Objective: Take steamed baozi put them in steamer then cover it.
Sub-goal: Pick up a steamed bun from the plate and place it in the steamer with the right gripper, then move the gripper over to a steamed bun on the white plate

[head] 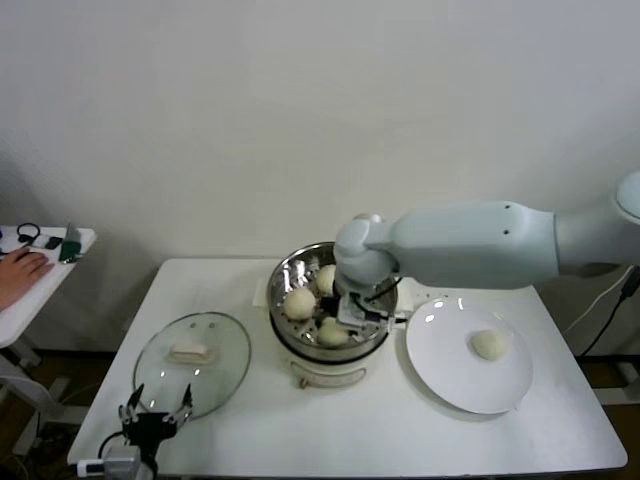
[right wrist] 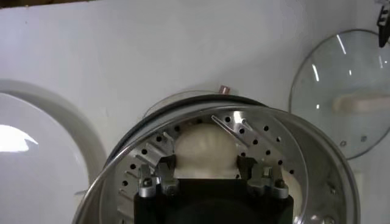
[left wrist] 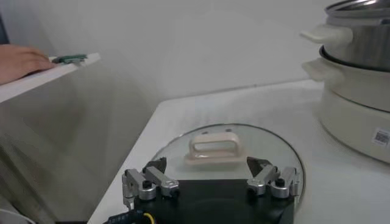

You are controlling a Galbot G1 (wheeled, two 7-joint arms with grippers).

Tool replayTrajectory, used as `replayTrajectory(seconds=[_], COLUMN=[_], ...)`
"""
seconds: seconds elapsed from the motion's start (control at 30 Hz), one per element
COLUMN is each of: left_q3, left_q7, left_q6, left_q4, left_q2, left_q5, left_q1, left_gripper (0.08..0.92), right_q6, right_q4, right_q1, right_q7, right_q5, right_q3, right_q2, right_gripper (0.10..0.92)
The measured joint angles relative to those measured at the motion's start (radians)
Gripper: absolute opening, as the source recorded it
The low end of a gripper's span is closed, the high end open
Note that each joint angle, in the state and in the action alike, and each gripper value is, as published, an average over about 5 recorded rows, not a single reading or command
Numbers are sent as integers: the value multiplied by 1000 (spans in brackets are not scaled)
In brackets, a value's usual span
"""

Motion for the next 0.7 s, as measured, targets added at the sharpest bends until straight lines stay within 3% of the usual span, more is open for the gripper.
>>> replayTrajectory(seconds=[0.2,0.37,0.7], left_q3=[3,4,11], left_q7=[0,2,4], left_q6=[0,0,-7], left_q4=[-4,-9,5], left_q2=[-1,-1,12], left_q5=[3,5,1], left_q1=[-2,-2,-15], left_gripper=[823,823,823], right_q6=[15,18,-51], right_q4=[-17,-34,-134], right_q1=[-1,46,261], right_q7=[8,-21,-134], right_q5=[-3,62,354], right_q3=[14,18,-127], right_q2=[-5,-47,-245], right_gripper=[813,822,823])
